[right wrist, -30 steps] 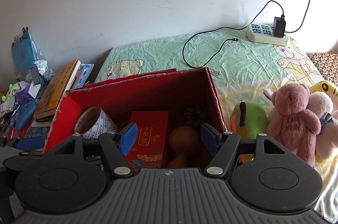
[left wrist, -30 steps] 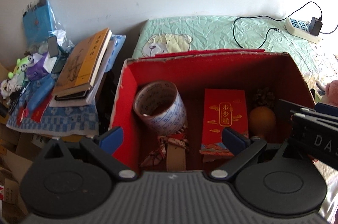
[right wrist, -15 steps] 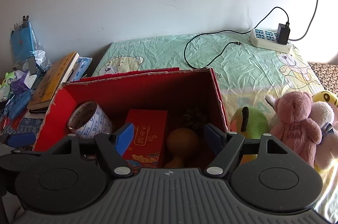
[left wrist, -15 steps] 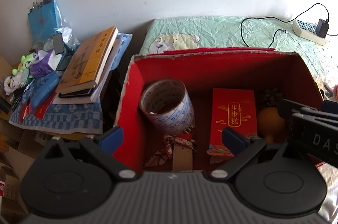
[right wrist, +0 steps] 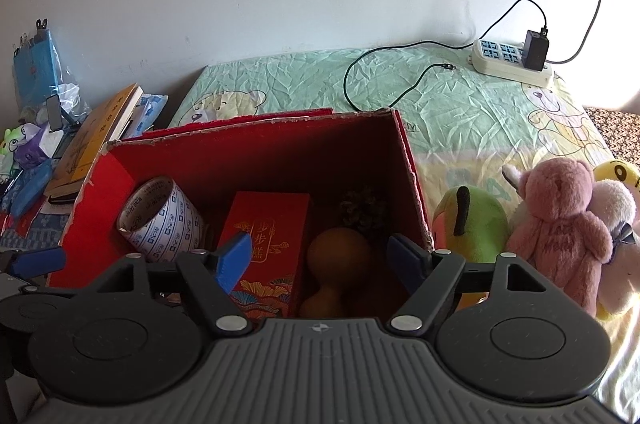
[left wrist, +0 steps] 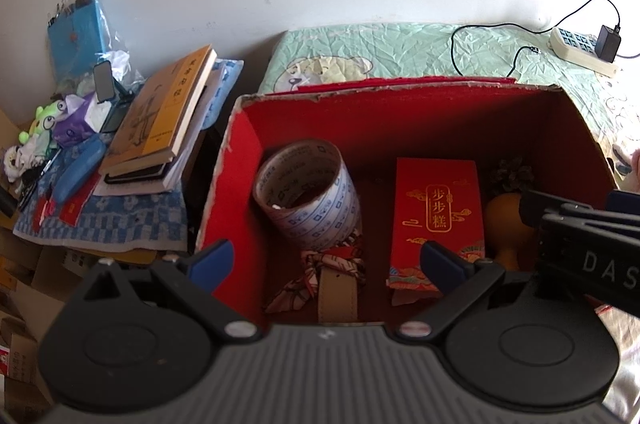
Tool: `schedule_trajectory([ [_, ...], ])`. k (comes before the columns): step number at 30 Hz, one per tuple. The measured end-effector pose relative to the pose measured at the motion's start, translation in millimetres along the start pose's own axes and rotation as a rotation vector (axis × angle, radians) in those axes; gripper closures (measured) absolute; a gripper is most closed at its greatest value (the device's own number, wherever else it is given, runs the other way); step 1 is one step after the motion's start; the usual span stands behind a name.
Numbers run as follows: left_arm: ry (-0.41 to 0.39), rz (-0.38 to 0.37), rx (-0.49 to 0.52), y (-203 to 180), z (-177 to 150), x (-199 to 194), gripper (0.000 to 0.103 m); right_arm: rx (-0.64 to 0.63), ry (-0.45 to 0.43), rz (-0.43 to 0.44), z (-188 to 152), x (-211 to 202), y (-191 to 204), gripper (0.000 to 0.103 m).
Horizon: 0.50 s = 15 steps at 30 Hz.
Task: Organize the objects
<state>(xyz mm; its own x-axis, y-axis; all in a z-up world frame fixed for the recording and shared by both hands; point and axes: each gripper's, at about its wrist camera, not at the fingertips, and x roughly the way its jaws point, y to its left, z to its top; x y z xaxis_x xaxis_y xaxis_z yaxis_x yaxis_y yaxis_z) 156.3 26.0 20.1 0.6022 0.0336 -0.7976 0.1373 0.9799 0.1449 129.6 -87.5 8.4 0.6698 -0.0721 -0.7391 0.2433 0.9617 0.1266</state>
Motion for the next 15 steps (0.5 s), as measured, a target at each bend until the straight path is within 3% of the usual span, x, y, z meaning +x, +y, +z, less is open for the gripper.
schedule_trajectory([
  [15, 0.012, -0.015, 0.015, -5.2, 4.0, 9.8, 0.003, 0.04, 0.022, 0.004, -1.7, 8.9, -8.3, 0.025],
])
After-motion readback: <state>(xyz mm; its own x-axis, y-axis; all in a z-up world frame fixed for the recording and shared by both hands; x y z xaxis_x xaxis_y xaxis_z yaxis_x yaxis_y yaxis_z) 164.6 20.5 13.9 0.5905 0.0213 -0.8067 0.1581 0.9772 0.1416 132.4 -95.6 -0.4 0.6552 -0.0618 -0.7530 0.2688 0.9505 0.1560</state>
